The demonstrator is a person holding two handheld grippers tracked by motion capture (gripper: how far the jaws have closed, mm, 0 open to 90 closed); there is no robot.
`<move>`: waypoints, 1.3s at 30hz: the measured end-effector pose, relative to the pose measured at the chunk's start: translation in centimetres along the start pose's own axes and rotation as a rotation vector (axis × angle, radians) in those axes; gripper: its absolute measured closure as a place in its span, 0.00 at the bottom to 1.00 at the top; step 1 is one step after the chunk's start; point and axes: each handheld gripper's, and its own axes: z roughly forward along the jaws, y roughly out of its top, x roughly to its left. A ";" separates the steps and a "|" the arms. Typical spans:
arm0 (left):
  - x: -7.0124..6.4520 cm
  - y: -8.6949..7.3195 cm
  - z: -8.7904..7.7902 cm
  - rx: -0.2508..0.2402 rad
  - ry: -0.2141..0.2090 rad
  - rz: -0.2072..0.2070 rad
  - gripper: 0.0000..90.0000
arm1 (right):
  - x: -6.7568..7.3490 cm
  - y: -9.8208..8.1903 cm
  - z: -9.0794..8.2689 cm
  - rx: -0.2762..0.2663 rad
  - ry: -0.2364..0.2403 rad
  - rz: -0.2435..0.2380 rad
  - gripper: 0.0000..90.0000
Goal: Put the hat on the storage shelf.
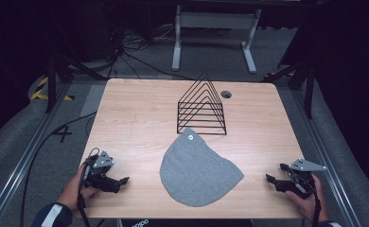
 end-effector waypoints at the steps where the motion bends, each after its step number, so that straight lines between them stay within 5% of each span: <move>1: 0.0 0.0 0.0 0.003 -0.005 0.001 0.00 | 0.0 0.0 0.0 0.000 0.001 0.005 0.25; 6: 0.0 0.4 0.1 0.026 -0.021 0.012 0.00 | 0.0 0.2 0.1 0.008 0.002 -0.002 0.24; 13: -0.6 1.4 0.6 0.046 -0.082 0.101 0.04 | -0.1 0.6 0.2 0.035 0.014 -0.022 0.23; 16: -0.8 1.8 0.8 0.030 -0.083 0.103 0.10 | -0.5 1.2 -0.3 0.088 0.008 -0.045 0.34; 21: -1.6 2.6 0.9 0.014 -0.100 0.103 0.21 | 0.1 2.7 -0.4 0.038 0.045 -0.086 0.41; 26: -4.0 4.8 1.5 -0.044 -0.143 0.131 0.30 | 2.5 5.4 0.4 0.016 0.100 -0.178 0.54; 30: -7.1 6.9 2.3 -0.078 -0.185 0.198 0.33 | 4.5 7.7 1.6 0.003 0.139 -0.259 0.67; 31: -7.1 6.9 2.3 -0.078 -0.185 0.198 0.34 | 5.0 8.1 1.9 -0.001 0.152 -0.274 0.70; 33: -9.4 8.4 3.3 -0.051 -0.187 0.276 0.35 | 5.7 8.8 2.7 0.010 0.169 -0.299 0.73; 35: -10.6 9.2 3.9 -0.035 -0.194 0.313 0.35 | 6.4 9.4 3.6 0.016 0.198 -0.318 0.76; 39: -12.9 10.5 5.4 -0.027 -0.227 0.360 0.37 | 7.5 9.9 5.4 0.036 0.238 -0.339 0.81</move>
